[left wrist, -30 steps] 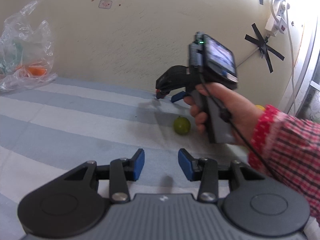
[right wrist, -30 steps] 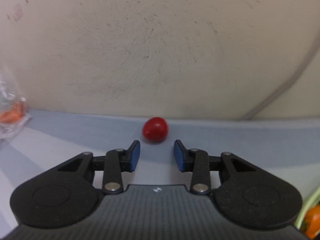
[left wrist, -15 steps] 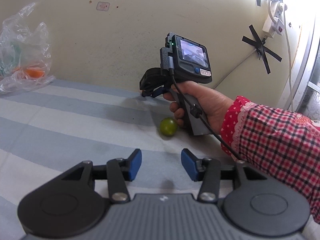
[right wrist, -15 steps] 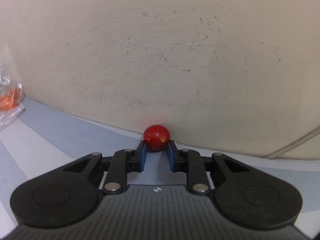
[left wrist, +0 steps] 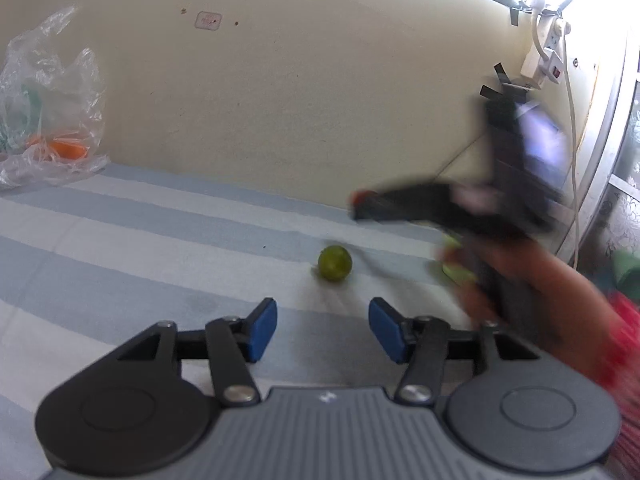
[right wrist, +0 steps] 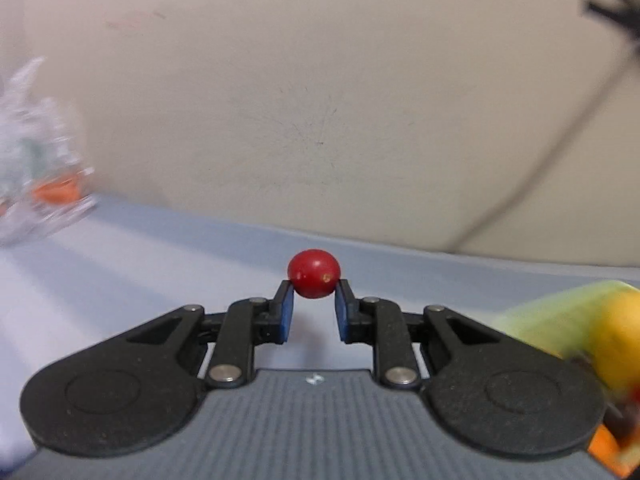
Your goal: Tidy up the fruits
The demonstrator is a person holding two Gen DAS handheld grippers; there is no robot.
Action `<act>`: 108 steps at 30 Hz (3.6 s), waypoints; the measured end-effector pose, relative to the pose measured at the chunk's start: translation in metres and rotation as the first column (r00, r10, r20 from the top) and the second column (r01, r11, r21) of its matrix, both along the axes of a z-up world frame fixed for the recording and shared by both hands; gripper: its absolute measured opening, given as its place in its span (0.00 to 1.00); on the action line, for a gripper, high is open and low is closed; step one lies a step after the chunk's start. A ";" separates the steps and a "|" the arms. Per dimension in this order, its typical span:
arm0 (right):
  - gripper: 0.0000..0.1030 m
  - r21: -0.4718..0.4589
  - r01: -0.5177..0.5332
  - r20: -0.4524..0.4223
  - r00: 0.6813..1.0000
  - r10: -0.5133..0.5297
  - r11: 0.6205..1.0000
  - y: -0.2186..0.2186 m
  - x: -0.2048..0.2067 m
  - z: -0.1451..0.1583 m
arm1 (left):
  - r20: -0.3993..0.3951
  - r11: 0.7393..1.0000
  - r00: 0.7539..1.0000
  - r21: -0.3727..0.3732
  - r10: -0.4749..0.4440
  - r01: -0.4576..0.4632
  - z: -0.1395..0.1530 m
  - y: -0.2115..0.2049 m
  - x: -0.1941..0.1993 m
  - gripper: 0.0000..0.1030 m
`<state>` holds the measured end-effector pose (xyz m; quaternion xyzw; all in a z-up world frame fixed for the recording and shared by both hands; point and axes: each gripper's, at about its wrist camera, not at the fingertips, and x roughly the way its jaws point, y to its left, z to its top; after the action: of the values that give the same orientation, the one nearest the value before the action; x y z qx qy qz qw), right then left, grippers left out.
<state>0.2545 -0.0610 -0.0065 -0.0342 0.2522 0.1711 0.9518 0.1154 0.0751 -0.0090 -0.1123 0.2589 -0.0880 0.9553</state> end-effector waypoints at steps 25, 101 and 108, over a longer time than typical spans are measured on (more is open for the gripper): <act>0.25 0.138 0.044 0.033 0.998 -0.049 0.989 -0.131 -0.179 -0.024 | -0.096 0.985 0.984 0.069 -0.148 0.155 0.003 -0.053 -0.014 0.27; 0.54 0.308 0.401 -0.101 0.915 -0.390 0.863 -0.170 -0.226 -0.037 | -0.010 0.970 0.999 0.242 -0.033 0.035 -0.005 -0.127 -0.074 0.54; 0.55 0.289 0.390 -0.090 0.920 -0.381 0.874 -0.167 -0.228 -0.038 | 0.022 0.964 0.999 0.264 -0.049 0.042 -0.004 -0.127 -0.079 0.56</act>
<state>0.0262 -0.2278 -0.0440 0.1648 0.2394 0.0150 0.9567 0.0362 -0.0515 -0.0129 0.0230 0.2571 -0.0763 0.9631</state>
